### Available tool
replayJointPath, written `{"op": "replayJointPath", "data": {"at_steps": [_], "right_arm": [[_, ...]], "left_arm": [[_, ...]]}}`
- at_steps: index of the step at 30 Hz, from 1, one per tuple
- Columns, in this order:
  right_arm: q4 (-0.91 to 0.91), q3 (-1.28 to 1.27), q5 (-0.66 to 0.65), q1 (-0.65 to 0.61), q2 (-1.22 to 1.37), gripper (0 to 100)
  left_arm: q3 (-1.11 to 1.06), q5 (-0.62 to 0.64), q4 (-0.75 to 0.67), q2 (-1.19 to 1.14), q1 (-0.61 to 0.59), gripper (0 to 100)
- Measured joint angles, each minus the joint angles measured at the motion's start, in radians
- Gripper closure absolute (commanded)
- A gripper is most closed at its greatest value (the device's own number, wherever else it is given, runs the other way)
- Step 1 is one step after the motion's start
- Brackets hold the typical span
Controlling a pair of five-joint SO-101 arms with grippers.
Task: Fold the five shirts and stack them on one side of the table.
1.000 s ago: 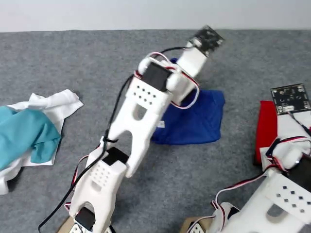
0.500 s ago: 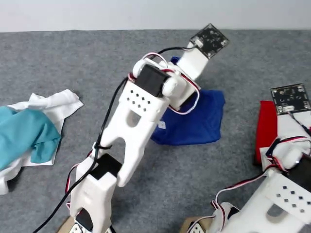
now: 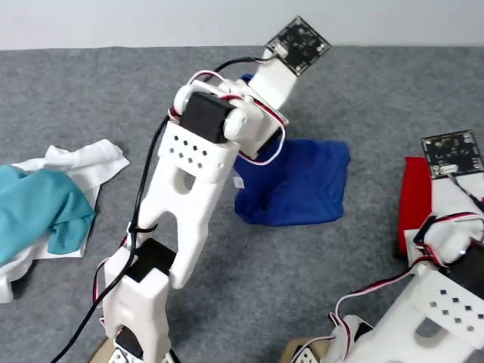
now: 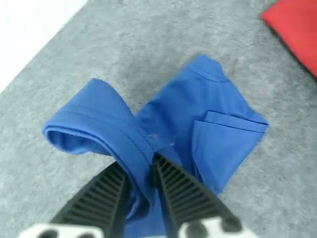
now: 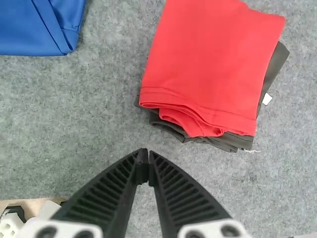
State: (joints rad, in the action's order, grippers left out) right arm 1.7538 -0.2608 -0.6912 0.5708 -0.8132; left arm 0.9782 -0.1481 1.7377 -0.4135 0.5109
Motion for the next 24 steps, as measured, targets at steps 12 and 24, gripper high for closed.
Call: {"op": "replayJointPath", "data": {"at_steps": [12, 24], "right_arm": [[0.0, 0.0, 0.0, 0.0, 0.0, 98.8], [0.0, -0.087, 0.0, 0.0, 0.0, 98.8]], "left_arm": [[0.002, 0.015, -0.176, -0.275, 0.124, 99], [0.023, 0.043, -0.229, -0.362, 0.14, 81]]}}
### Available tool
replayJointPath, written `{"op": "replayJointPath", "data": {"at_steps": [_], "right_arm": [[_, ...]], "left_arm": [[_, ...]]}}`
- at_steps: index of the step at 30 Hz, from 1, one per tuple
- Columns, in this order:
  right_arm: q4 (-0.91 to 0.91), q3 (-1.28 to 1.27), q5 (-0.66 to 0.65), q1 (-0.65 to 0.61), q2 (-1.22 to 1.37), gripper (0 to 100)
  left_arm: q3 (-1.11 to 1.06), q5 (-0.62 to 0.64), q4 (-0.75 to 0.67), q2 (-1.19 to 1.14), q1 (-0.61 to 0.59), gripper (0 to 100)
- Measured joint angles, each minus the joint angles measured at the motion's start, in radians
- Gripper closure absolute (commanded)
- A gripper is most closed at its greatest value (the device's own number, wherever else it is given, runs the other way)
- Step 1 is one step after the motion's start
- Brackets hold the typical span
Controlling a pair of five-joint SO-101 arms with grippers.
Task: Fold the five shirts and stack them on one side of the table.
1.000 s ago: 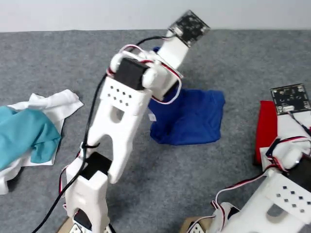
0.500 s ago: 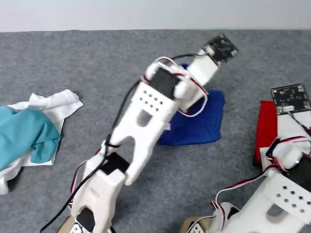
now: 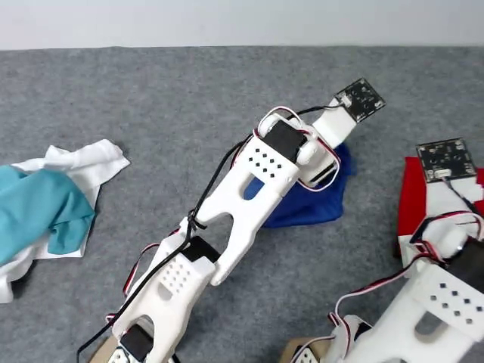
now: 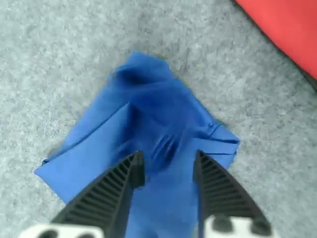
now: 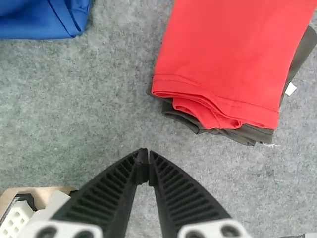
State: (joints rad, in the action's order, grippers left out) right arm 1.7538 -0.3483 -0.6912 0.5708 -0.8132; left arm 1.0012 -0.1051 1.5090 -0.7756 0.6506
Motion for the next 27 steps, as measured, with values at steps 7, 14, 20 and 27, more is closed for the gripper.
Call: {"op": "replayJointPath", "data": {"at_steps": [7, 14, 20, 27], "right_arm": [[-0.003, 0.0, 0.0, -0.011, 0.0, 98.8], [-0.072, -0.003, 0.137, -0.203, 0.025, 98.8], [-0.158, 0.002, 0.25, -0.348, 0.242, 98.8], [-0.258, 0.157, 0.33, -0.476, 0.528, 98.7]], "left_arm": [[0.196, -0.011, 0.166, 0.0, -0.049, 87], [0.158, -0.026, 0.219, 0.078, -0.193, 99], [-0.189, -0.043, 0.219, 0.324, -0.256, 100], [-0.563, -0.043, 0.219, 0.629, -0.423, 100]]}}
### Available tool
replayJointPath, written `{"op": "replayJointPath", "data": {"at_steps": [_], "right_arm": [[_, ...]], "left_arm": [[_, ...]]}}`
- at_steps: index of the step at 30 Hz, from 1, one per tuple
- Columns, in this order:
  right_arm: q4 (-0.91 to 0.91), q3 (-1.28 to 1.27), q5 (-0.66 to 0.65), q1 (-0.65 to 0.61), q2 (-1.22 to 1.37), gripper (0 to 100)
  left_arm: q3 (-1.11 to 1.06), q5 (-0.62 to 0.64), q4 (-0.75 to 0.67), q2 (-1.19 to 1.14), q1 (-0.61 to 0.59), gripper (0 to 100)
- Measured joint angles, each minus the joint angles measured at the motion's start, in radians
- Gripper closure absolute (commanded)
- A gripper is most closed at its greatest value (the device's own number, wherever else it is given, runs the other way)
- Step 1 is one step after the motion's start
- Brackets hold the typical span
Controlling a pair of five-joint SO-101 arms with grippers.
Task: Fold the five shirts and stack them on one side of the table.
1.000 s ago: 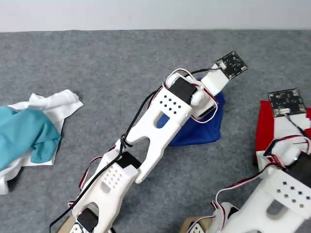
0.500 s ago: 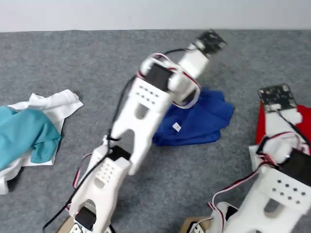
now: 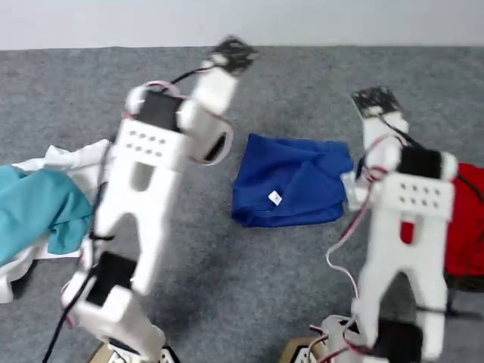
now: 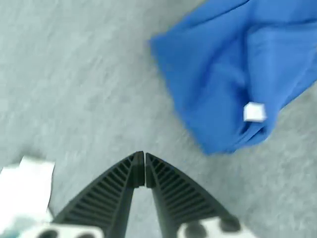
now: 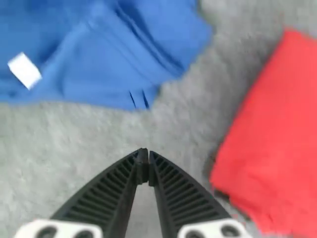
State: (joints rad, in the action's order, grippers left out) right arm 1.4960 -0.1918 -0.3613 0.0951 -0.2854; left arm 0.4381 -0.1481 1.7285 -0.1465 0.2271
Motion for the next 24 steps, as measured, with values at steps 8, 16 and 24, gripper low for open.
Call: {"op": "replayJointPath", "data": {"at_steps": [8, 16, 24], "right_arm": [[-0.215, 0.144, 0.031, -0.146, 0.351, 98.8], [-0.261, 0.359, 0.031, -0.264, 0.703, 98.8], [-0.261, 0.654, -0.064, -0.338, 0.957, 98.9]], "left_arm": [[-0.298, 0.0, 0.0, 0.241, -0.184, 100], [-0.485, 0.0, 0.0, 0.436, -0.313, 100], [-0.615, 0.0, 0.0, 0.506, -0.413, 99]]}}
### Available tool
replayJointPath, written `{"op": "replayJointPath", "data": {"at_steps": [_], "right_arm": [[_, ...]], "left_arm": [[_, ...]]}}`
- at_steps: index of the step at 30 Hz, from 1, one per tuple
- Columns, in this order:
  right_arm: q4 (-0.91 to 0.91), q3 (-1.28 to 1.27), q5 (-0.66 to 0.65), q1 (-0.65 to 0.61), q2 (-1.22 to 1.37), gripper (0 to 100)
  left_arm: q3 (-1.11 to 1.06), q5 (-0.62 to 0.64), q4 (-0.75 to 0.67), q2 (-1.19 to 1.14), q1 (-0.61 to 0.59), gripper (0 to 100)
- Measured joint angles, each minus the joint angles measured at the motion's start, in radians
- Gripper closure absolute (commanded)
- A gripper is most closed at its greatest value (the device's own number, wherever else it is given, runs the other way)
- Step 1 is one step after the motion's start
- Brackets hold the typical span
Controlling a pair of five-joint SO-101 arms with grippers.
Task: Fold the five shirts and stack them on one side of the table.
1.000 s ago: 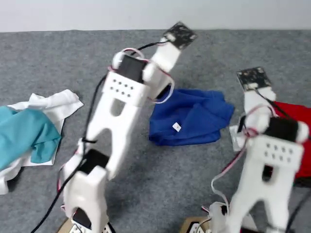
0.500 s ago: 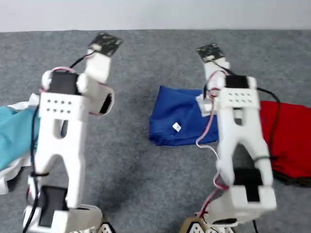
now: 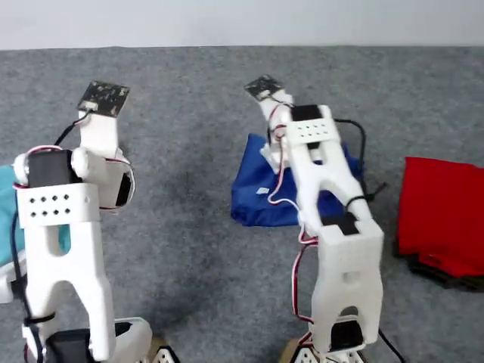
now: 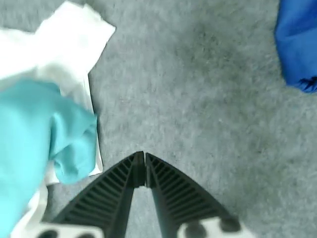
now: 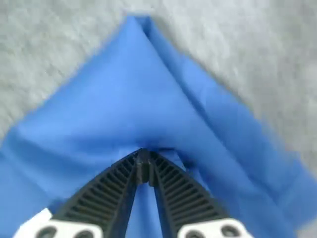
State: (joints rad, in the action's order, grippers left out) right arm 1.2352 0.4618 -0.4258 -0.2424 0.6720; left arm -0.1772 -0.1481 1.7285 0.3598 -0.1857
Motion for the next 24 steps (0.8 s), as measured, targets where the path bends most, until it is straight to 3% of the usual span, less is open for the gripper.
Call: {"op": "replayJointPath", "data": {"at_steps": [9, 24], "right_arm": [[0.175, 0.245, -0.025, -0.011, 0.046, 98.9], [0.5, 0.267, -0.029, 0.017, 0.149, 98.9]], "left_arm": [[-0.003, 0.0, 0.0, 0.002, -0.02, 99], [-0.003, 0.0, 0.0, 0.002, -0.02, 99]]}}
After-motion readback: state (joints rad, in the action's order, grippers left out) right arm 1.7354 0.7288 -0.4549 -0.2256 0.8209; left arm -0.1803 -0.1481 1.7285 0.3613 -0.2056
